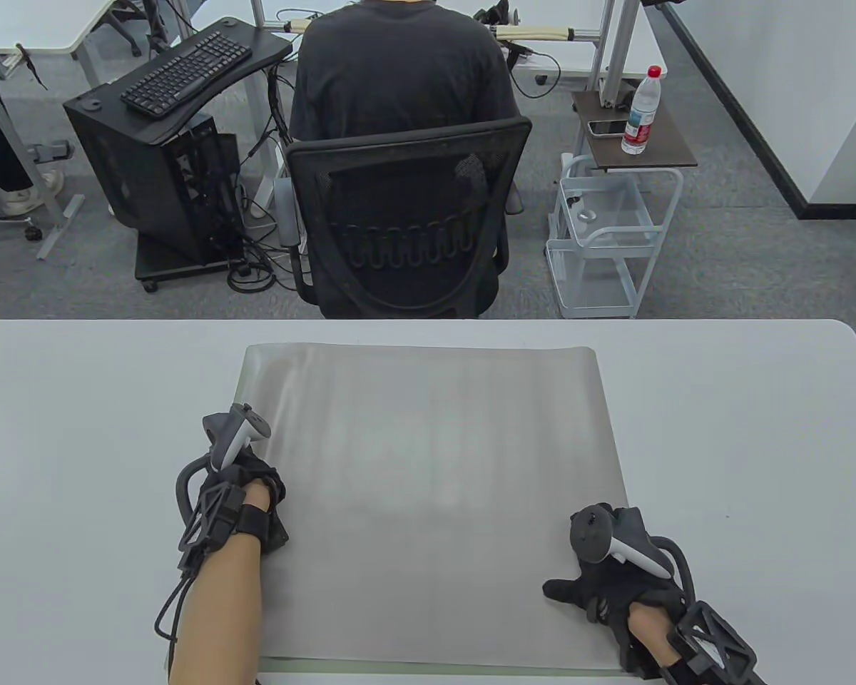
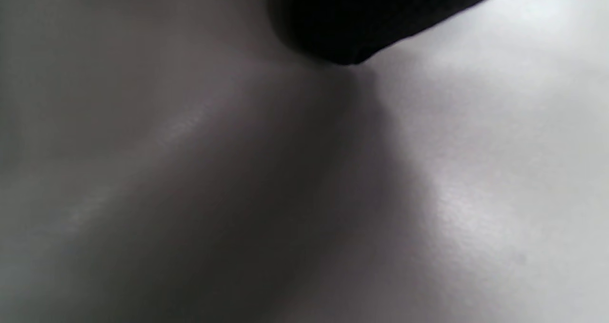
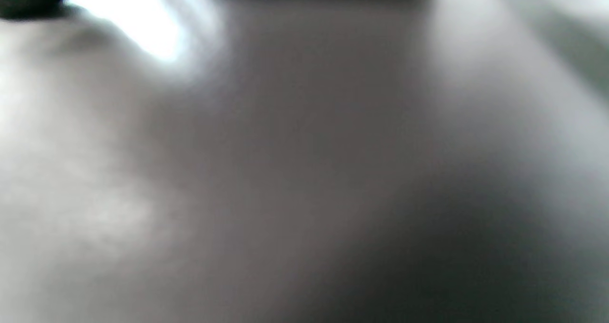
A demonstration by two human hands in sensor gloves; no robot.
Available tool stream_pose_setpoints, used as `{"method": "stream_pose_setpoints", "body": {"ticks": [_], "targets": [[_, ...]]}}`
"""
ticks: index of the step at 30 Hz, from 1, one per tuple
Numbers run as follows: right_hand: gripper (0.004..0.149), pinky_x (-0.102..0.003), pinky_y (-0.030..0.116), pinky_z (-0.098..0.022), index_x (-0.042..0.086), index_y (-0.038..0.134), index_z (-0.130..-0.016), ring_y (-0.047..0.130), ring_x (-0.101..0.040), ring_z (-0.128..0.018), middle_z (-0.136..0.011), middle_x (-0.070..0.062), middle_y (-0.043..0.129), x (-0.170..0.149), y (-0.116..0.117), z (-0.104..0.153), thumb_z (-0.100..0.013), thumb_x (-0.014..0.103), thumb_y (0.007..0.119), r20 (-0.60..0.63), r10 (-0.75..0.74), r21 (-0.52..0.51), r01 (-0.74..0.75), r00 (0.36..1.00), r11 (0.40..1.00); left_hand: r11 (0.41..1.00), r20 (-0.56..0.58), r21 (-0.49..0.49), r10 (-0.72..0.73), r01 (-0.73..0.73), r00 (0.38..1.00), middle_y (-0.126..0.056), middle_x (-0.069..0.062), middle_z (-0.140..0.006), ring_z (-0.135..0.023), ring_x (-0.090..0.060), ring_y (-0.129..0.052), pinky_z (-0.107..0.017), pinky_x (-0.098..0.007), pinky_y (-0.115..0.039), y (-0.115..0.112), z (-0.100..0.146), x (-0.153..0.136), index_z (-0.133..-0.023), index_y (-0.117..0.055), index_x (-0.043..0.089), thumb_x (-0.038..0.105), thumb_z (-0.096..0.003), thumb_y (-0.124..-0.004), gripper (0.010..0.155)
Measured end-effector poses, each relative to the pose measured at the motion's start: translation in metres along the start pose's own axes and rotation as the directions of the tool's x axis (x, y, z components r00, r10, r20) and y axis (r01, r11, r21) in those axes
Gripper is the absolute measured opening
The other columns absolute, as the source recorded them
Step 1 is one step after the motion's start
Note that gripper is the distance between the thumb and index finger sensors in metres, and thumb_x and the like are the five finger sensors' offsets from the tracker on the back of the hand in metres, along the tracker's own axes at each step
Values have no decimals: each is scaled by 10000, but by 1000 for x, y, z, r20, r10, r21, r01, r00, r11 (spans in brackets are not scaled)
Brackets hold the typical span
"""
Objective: Unroll desk mats and stack together
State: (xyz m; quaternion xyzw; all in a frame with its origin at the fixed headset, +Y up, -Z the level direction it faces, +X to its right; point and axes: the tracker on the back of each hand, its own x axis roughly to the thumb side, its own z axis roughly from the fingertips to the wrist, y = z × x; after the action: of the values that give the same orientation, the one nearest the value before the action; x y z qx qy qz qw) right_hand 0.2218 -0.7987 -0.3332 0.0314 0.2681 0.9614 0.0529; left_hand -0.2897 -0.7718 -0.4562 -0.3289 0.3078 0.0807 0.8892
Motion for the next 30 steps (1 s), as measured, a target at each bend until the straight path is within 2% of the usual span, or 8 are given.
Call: {"method": "stream_pose_setpoints", "body": {"ticks": [4, 8, 11, 13, 18, 25, 27, 30], "targets": [[999, -651, 125, -688, 251, 78, -1030, -62, -484, -967, -1074, -136, -82, 4, -3, 8, -355, 730, 638, 33, 26, -13, -25, 999, 1000, 998, -12, -52, -31, 30, 999, -284, -95, -1056, -701, -246, -801, -516, -407, -741, 1, -7, -3, -934, -32, 354, 267, -400, -824, 959], [973, -653, 117, -683, 325, 88, -1038, -80, -468, -964, -1080, -91, -92, 18, 1, 11, -344, 750, 622, 83, 52, 23, -54, 995, 998, 992, -38, -97, -82, 78, 996, -208, -91, -1060, -780, -279, -712, -636, -493, -652, 3, -15, -9, -937, -40, 370, 357, -400, -805, 935], [988, -652, 126, -683, 315, 61, -1028, -62, -468, -967, -1090, -90, -59, 22, 7, 10, -342, 755, 621, 95, 67, 65, -73, 993, 995, 999, -67, -33, 5, -8, 998, -275, -62, -1067, -812, -320, -693, -673, -595, -575, 5, -15, -15, -954, -184, 442, 335, -401, -814, 846], [1006, -655, 116, -679, 314, -1, -999, -72, -481, -959, -1054, -93, -125, 22, 11, 7, -348, 750, 631, 92, 62, 107, -72, 994, 992, 999, -51, -41, 0, -2, 999, -308, -46, -1072, -810, -299, -723, -670, -617, -582, 8, -14, -20, -951, -223, 466, 357, -402, -817, 816], [1015, -674, 113, -672, 290, -28, -983, -92, -498, -941, -1031, -122, -149, 24, 11, 6, -357, 733, 638, 89, 67, 122, -78, 994, 989, 995, 43, -39, 98, -96, 994, -497, -59, -1059, -819, -334, -810, -649, -607, -647, 12, -5, -51, -934, -379, 516, 460, -398, -831, 703], [1015, -678, 115, -671, 288, -26, -984, -89, -501, -941, -1031, -127, -149, 24, 11, 6, -357, 732, 637, 91, 65, 119, -75, 994, 990, 974, 144, -134, 200, -182, 969, -653, -59, -993, -770, -308, -881, -611, -582, -705, -10, 18, -106, -937, -410, 506, 392, -410, -806, 669], [1013, -676, 121, -673, 290, -19, -987, -82, -499, -945, -1036, -124, -140, 23, 11, 7, -352, 736, 633, 95, 67, 104, -77, 993, 992, 979, 164, -132, 177, -157, 970, -707, -46, -967, -722, -323, -933, -581, -572, -743, -18, 27, -120, -940, -408, 494, 395, -407, -810, 675], [1015, -676, 121, -675, 289, -15, -989, -79, -497, -948, -1038, -124, -136, 23, 11, 7, -351, 736, 634, 95, 65, 102, -75, 993, 992, 994, 175, -110, 36, -17, 984, -797, -25, -914, -692, -343, -977, -558, -564, -772, -28, 42, -134, -940, -388, 491, 407, -408, -804, 680]]}}
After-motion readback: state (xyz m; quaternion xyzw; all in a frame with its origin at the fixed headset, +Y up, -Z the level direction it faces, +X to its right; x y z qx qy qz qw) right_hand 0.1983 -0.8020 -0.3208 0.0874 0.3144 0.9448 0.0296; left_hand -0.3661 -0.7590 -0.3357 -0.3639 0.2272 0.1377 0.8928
